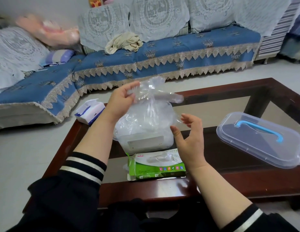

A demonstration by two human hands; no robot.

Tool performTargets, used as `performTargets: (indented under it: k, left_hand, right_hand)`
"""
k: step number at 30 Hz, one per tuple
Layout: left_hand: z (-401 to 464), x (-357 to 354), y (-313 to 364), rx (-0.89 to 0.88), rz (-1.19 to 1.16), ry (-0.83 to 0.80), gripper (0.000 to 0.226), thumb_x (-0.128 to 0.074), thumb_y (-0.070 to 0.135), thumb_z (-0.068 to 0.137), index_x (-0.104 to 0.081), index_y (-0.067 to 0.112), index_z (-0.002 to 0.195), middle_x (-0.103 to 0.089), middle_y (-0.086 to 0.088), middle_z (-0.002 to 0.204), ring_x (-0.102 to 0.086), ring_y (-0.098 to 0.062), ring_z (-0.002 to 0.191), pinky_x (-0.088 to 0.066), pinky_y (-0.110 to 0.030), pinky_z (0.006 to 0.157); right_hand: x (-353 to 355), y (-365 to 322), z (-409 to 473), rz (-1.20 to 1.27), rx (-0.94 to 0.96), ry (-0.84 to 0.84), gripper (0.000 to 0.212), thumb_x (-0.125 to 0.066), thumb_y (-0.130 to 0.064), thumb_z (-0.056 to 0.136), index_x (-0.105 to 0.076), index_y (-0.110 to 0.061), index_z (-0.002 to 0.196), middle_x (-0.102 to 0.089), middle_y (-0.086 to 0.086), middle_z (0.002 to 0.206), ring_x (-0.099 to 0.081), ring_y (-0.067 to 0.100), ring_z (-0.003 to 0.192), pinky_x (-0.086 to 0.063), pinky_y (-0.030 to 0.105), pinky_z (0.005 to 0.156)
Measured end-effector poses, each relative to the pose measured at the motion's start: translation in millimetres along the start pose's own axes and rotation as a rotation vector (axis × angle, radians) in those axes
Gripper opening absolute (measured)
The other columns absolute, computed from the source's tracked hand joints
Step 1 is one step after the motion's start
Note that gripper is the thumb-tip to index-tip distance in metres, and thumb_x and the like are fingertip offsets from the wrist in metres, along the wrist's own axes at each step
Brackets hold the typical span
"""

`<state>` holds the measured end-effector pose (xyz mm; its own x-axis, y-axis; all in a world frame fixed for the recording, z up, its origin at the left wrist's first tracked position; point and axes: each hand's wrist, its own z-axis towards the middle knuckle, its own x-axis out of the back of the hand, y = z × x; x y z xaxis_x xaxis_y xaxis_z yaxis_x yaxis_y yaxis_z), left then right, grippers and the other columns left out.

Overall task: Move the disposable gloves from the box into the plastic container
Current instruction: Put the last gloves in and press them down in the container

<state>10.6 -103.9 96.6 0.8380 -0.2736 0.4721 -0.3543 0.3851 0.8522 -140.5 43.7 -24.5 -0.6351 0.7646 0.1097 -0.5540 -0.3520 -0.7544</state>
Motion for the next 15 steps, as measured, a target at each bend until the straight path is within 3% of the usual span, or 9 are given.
performTargets:
  k: [3, 5, 7, 9, 13, 15]
  left_hand:
    - [4, -2, -24, 0.125, 0.206, 0.004, 0.046, -0.044, 0.001, 0.097, -0.05, 0.024, 0.137, -0.059, -0.019, 0.126, -0.049, -0.004, 0.055, -0.042, -0.015, 0.05]
    - [6, -5, -38, 0.153, 0.323, 0.01, 0.045, -0.044, 0.002, 0.097, -0.048, 0.019, 0.139, -0.055, -0.014, 0.134, -0.065, -0.016, 0.092, -0.052, -0.028, 0.079]
    - [9, -7, -49, 0.195, 0.466, 0.004, 0.045, -0.046, 0.006, 0.097, -0.047, 0.019, 0.14, -0.048, -0.007, 0.143, -0.055, -0.029, 0.12, -0.044, -0.037, 0.097]
    - [11, -10, -57, 0.24, 0.598, -0.026, 0.049, -0.052, 0.013, 0.096, -0.042, 0.017, 0.143, -0.042, -0.005, 0.148, -0.045, -0.026, 0.131, -0.038, -0.035, 0.103]
    - [5, -16, -63, 0.257, 0.811, -0.094, 0.065, -0.068, 0.036, 0.086, -0.04, 0.017, 0.141, -0.039, -0.01, 0.146, -0.038, -0.032, 0.131, -0.038, -0.043, 0.101]
    - [0, -19, -64, 0.272, 0.914, -0.084, 0.073, -0.07, 0.045, 0.082, -0.037, 0.022, 0.142, -0.02, -0.012, 0.156, -0.023, -0.036, 0.138, -0.031, -0.048, 0.107]
  right_hand:
    - [-4, -1, -4, -0.011, -0.024, -0.058, 0.044, -0.061, -0.042, 0.087, -0.052, -0.014, 0.121, -0.051, -0.008, 0.112, -0.053, 0.012, 0.104, -0.041, 0.021, 0.093]
    - [-7, -2, -6, -0.038, -0.021, -0.098, 0.043, -0.06, -0.044, 0.087, -0.051, -0.019, 0.121, -0.05, -0.011, 0.11, -0.052, 0.01, 0.102, -0.042, 0.021, 0.092]
    - [-9, -3, -8, -0.061, -0.026, -0.135, 0.041, -0.059, -0.045, 0.087, -0.051, -0.022, 0.12, -0.05, -0.012, 0.108, -0.052, 0.008, 0.1, -0.045, 0.027, 0.09]
    - [-12, -5, -9, -0.074, -0.031, -0.171, 0.041, -0.058, -0.047, 0.086, -0.051, -0.024, 0.119, -0.05, -0.012, 0.107, -0.052, 0.008, 0.099, -0.047, 0.032, 0.088]
    - [-15, -8, -13, -0.089, -0.044, -0.23, 0.041, -0.063, -0.045, 0.085, -0.053, -0.025, 0.118, -0.052, -0.012, 0.105, -0.052, 0.005, 0.098, -0.047, 0.033, 0.089]
    - [-16, -9, -13, -0.103, -0.058, -0.257, 0.04, -0.067, -0.04, 0.084, -0.053, -0.024, 0.118, -0.053, -0.011, 0.104, -0.05, 0.003, 0.098, -0.045, 0.032, 0.089]
